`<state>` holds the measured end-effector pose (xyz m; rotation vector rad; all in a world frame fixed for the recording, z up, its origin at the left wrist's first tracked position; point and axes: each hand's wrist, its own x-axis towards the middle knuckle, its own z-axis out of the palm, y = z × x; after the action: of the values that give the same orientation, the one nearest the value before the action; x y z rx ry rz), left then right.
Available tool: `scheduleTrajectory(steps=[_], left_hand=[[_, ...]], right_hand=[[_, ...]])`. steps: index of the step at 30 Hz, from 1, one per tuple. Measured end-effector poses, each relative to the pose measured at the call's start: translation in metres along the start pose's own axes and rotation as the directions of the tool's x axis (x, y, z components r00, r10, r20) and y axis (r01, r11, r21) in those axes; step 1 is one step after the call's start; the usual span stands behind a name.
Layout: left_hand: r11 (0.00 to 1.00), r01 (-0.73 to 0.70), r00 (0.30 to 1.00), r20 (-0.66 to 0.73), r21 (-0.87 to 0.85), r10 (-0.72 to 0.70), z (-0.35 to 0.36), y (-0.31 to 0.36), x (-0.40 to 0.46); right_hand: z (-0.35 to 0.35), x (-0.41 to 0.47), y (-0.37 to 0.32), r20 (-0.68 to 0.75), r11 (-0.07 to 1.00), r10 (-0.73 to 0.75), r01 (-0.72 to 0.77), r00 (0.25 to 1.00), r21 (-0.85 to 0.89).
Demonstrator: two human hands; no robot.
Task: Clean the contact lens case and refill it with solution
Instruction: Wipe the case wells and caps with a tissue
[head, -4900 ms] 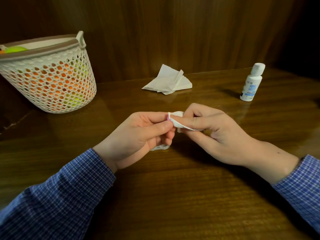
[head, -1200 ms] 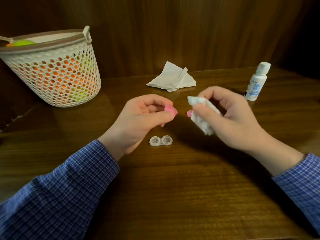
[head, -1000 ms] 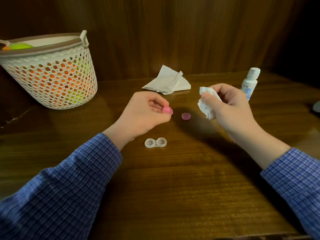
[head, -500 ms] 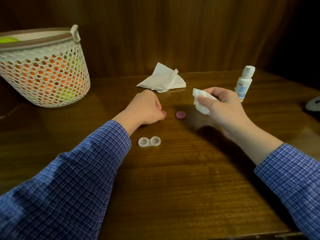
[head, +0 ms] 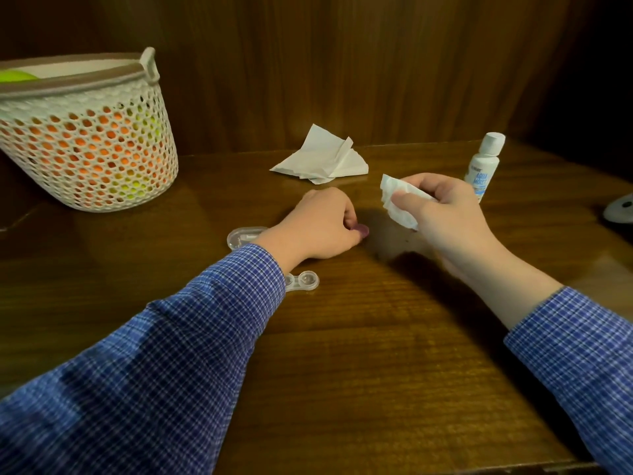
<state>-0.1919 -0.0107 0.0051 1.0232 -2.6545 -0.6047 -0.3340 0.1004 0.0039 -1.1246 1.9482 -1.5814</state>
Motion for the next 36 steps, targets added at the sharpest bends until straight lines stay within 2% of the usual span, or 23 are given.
scheduleTrajectory(steps=[3,6,9,14,17,19,26,31,33,36], left_hand=[[0.998,-0.044,0.996,-0.084,-0.053,0.039,-0.008,0.0,-0.011],[0.982,-0.12,0.976,-0.2,-0.148,0.089,-0.017,-0.001,-0.026],[0.939,-0.166,0.962,-0.257,-0.301,0.087,-0.024,-0.002,-0.041],[0.741,-0.166,0.98,-0.191,-0.651,0.052,-0.025,-0.005,-0.062],[0.622,-0.146,0.988,-0.15,-0.769,0.047,-0.022,-0.007,-0.07],[0.577,-0.145,0.989,-0.138,-0.804,0.056,-0.021,-0.006,-0.074],[0.697,-0.192,0.979,-0.186,-0.691,0.086,-0.016,0.0,-0.081],[0.759,-0.138,0.99,-0.111,-0.636,0.086,-0.021,0.002,-0.085],[0.748,-0.097,0.995,-0.066,-0.656,0.071,-0.019,0.002,-0.089],[0.677,-0.028,1.0,-0.028,-0.736,0.01,-0.017,0.0,-0.095]], right_hand=[[-0.001,-0.007,-0.002,0.038,0.981,-0.152,0.156,0.988,-0.114],[-0.002,-0.016,-0.003,0.183,0.906,-0.341,0.374,0.922,-0.198],[0.001,-0.023,-0.005,0.307,0.887,-0.368,0.43,0.878,-0.169],[0.004,-0.035,-0.009,0.327,0.851,-0.475,0.521,0.817,-0.064],[0.008,-0.04,-0.012,0.284,0.822,-0.543,0.57,0.79,-0.014],[0.008,-0.041,-0.012,0.265,0.808,-0.565,0.589,0.782,-0.015],[0.007,-0.043,-0.013,0.279,0.778,-0.598,0.628,0.751,-0.024],[0.003,-0.043,-0.014,0.36,0.76,-0.602,0.649,0.713,-0.015],[0.005,-0.043,-0.012,0.386,0.746,-0.606,0.665,0.696,-0.028],[0.008,-0.043,-0.008,0.391,0.703,-0.637,0.709,0.665,-0.06]])
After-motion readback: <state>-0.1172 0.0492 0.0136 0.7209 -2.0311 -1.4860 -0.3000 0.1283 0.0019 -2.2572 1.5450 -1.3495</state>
